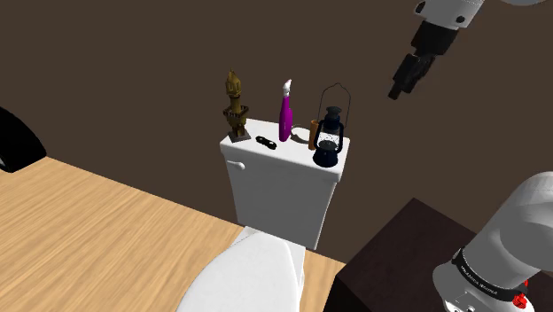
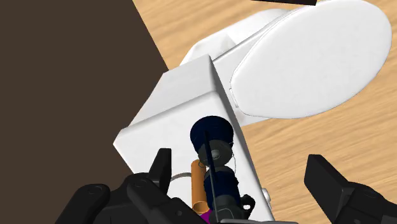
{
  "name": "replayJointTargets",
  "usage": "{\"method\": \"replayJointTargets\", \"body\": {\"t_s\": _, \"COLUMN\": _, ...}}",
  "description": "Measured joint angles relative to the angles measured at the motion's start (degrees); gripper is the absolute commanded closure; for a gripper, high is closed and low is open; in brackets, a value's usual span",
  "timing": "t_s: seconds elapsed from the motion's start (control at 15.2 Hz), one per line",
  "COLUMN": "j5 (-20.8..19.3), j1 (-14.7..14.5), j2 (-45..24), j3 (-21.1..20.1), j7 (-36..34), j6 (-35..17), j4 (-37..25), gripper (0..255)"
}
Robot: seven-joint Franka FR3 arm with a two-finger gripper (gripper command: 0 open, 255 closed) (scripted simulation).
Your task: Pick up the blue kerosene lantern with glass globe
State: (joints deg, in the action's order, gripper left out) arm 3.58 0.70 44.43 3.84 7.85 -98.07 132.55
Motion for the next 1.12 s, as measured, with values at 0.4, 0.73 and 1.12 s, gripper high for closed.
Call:
{"method": "replayJointTargets", "body": {"t_s": 0.4, "j5": 0.46, "j1": -1.88, "j2": 0.5, "j3": 2.4, "j7": 6.68, "j6": -12.6, "j4": 8.71, "gripper": 0}}
{"method": "replayJointTargets", "body": {"t_s": 0.73, "j5": 1.98, "j1": -5.23, "j2": -2.85, "j3": 7.01, "j7": 16.83, "j6": -30.05, "j4": 17.21, "gripper": 0}}
{"method": "replayJointTargets", "body": {"t_s": 1.12, "j5": 7.84, "j1": -14.27, "j2": -11.44, "j3": 15.24, "j7": 31.8, "j6": -49.9, "j4": 21.7, "gripper": 0}}
